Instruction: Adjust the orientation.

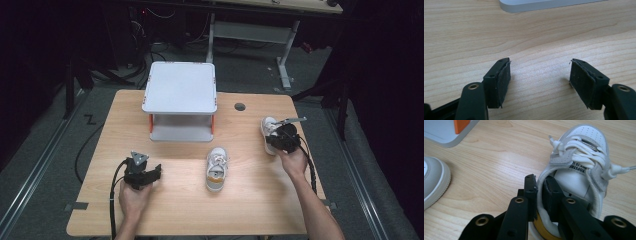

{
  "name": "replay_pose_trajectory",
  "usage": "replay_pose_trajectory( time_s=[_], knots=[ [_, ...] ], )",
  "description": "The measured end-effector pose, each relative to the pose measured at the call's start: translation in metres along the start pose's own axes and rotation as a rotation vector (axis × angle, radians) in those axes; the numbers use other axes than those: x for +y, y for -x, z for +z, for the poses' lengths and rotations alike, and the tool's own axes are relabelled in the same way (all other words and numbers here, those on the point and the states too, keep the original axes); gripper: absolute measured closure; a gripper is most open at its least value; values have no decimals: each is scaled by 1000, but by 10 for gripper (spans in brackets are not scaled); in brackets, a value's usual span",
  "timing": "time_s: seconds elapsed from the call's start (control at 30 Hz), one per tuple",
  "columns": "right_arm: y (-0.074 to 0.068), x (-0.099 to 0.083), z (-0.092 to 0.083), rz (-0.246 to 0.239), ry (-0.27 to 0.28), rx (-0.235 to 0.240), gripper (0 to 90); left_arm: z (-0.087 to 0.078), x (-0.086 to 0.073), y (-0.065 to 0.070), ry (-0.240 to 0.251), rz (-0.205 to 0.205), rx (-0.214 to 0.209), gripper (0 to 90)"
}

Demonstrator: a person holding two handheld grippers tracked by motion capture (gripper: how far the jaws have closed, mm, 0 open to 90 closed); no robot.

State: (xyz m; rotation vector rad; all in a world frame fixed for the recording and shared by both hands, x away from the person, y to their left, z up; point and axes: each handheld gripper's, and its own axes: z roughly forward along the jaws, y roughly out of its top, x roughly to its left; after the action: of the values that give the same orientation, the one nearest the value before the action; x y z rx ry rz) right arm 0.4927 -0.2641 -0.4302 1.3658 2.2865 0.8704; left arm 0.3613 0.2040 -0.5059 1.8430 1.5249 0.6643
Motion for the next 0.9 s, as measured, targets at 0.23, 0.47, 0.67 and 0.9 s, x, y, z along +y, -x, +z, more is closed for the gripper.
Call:
replay_pose_trajectory(
  time_s=[0.23,0.47,0.67,0.9],
  knots=[
    [-6,-3,-21,-19,62,17,822,0,0,0,-1,3,2,332],
    [-21,-9,-39,-59,87,49,822,0,0,0,0,3,2,332],
    [-36,-17,-50,-88,90,73,822,0,0,0,0,3,2,333],
    [-49,-29,-58,-97,90,117,821,0,0,1,2,4,7,340]
  ],
)
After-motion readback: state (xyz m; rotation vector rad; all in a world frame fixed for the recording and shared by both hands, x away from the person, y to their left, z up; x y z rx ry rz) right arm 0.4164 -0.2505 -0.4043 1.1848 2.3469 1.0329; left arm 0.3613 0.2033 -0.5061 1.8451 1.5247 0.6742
